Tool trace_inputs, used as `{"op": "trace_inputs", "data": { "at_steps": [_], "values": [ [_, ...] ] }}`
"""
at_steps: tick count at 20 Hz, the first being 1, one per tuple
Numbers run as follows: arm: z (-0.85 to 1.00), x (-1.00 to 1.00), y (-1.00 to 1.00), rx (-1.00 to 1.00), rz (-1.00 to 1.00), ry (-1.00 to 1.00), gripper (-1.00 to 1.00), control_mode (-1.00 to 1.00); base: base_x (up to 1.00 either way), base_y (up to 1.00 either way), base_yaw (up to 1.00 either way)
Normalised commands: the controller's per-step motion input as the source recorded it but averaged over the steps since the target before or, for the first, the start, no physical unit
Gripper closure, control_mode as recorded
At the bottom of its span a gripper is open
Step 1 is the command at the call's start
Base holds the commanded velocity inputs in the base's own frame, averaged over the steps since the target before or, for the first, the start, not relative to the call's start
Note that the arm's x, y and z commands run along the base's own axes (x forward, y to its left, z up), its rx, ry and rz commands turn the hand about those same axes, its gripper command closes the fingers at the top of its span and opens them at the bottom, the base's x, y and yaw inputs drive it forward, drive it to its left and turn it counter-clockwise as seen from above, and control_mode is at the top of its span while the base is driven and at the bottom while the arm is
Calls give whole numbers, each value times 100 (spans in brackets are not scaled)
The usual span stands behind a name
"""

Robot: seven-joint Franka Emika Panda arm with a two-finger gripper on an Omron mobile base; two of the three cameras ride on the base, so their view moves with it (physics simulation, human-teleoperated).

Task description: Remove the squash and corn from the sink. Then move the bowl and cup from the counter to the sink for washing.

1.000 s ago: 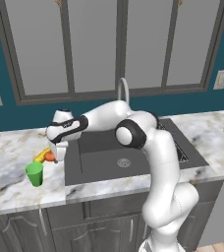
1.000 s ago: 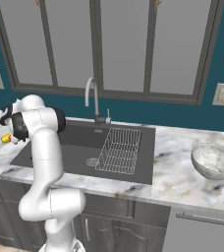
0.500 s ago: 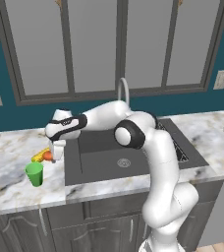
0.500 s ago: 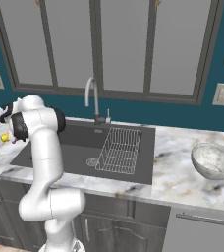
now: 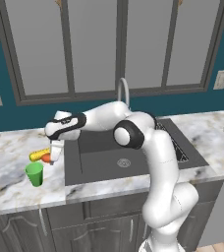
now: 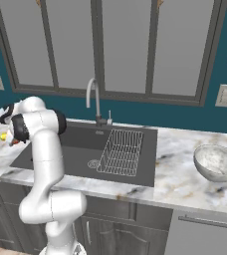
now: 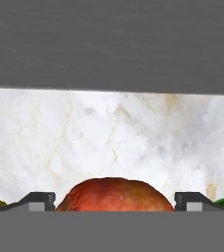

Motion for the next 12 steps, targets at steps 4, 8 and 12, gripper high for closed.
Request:
{"op": "trace_inputs", "data": {
  "at_steps": [4,8,12],
  "values": [
    [-3,-10,5,0,-8,1,-100,-100,0,0,0],
    [0,-15,2,0,-9,2,-100,-100,0,0,0],
    [-2,-20,0,0,-14,4,-100,-100,0,0,0]
  ]
}}
